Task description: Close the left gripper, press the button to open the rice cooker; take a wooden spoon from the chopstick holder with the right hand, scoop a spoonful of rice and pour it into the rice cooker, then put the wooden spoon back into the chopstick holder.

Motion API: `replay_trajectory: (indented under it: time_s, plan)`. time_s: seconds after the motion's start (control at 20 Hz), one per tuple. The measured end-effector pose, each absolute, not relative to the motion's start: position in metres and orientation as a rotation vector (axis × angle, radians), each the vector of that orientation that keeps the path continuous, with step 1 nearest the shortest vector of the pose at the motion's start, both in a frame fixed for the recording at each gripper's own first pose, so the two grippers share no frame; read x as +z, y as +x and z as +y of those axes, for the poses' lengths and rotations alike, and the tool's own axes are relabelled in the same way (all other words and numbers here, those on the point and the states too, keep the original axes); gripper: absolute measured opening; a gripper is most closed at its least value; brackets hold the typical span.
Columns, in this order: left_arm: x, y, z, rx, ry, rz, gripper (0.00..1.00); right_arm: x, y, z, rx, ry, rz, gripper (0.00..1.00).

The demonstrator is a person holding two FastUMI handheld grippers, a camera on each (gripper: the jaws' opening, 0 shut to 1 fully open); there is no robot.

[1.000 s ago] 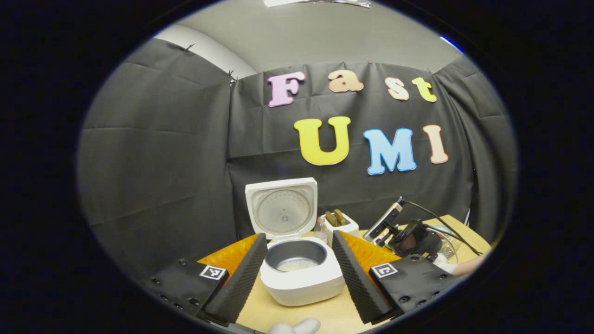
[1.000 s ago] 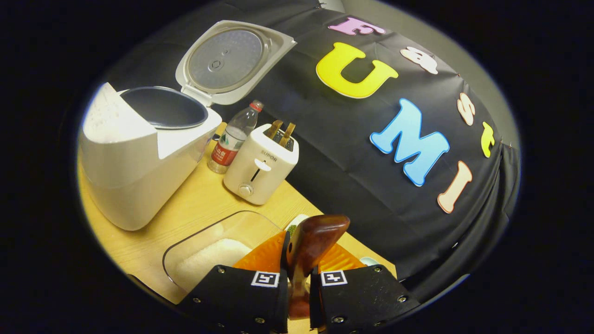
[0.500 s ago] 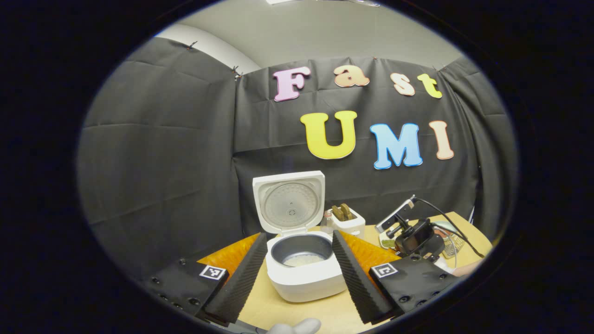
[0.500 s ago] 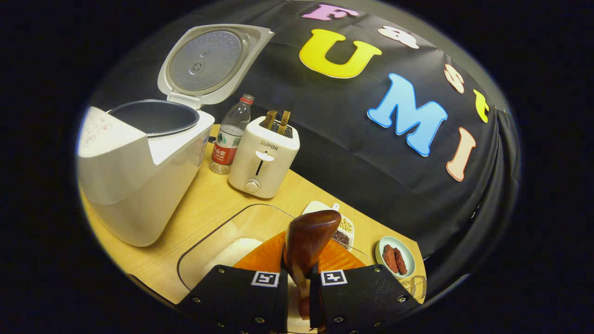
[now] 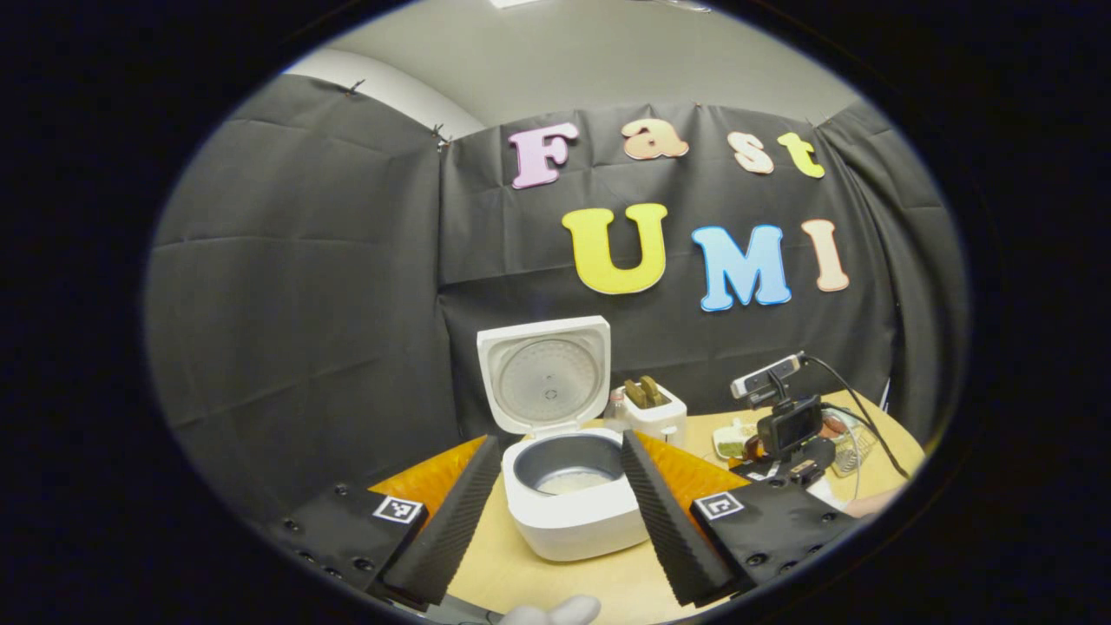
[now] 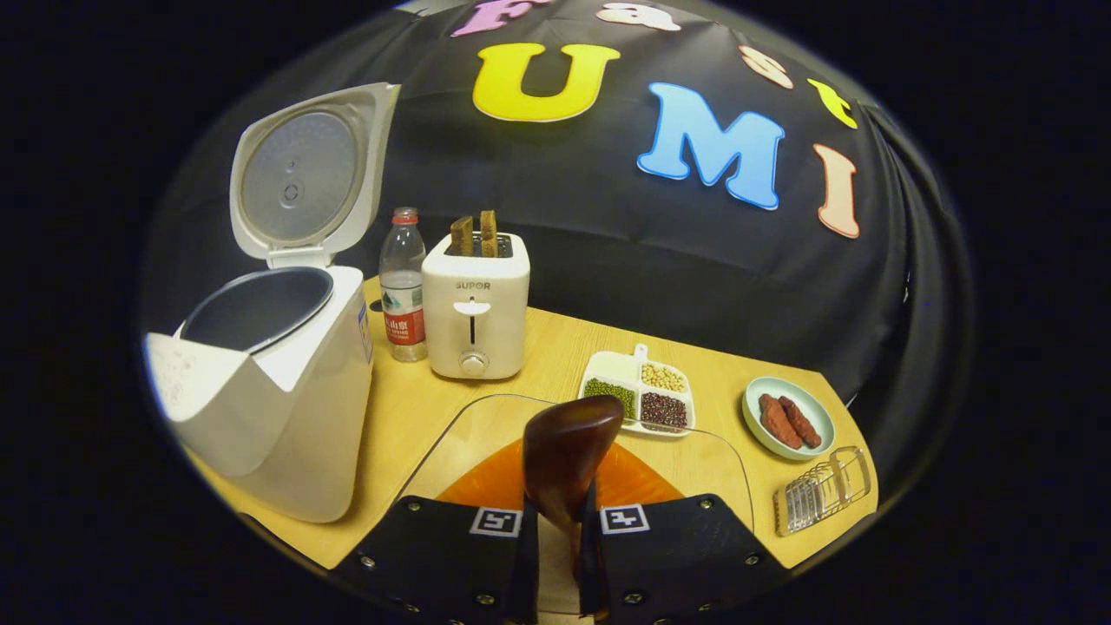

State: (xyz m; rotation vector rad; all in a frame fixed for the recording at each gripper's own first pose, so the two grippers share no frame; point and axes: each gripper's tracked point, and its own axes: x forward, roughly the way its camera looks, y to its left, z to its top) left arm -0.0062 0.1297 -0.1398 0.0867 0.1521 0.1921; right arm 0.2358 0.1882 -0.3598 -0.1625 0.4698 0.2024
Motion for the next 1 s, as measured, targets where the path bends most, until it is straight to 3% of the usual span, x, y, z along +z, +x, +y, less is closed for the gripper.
replay_trajectory:
  time_s: [0.25,1.0]
  plan:
    - [-0.138,-0.006,0.130,0.191,0.082,0.151,0.95,-0.358,0.239,0.184,0.188,0.039,0.516,0.18]
    - [-0.128,0.006,0.117,0.169,0.108,0.140,1.00,-0.356,0.242,0.166,0.180,0.653,0.601,0.18]
